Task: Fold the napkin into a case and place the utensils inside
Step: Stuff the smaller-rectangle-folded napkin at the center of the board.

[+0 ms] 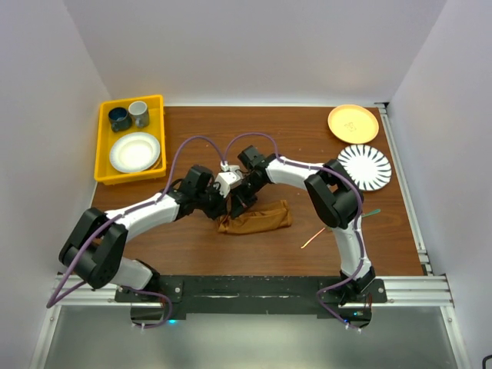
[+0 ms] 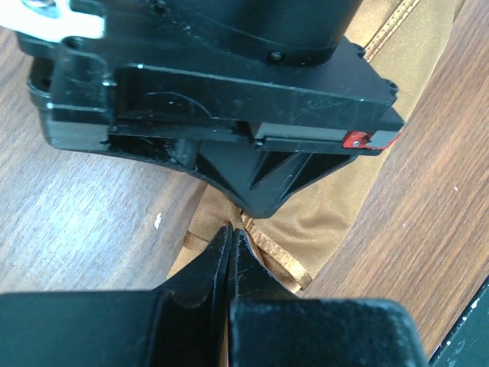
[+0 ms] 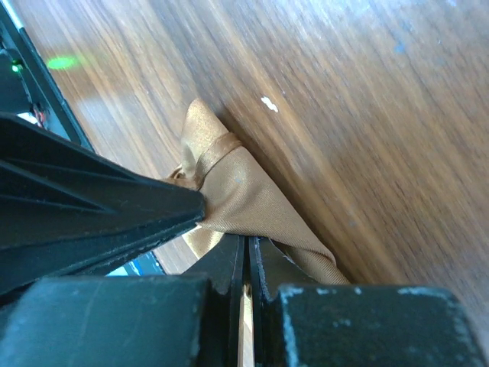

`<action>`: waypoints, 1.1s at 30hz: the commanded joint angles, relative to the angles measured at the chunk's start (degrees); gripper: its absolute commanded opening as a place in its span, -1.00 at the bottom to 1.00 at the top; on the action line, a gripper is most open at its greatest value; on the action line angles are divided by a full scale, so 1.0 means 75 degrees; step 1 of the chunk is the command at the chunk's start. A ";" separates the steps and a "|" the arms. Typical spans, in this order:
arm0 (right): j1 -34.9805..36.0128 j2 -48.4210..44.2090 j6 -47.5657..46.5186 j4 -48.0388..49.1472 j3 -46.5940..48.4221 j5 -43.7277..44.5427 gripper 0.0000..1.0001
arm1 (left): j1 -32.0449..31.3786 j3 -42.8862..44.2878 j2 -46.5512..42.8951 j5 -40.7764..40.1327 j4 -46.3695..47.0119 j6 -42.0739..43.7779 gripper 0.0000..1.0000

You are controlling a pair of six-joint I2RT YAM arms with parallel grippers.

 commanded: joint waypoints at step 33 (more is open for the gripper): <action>0.0082 -0.1936 0.0728 0.3100 -0.2010 0.1625 -0.34 | 0.0128 -0.0154 0.0071 0.0207 0.0115 -0.0044 -1.00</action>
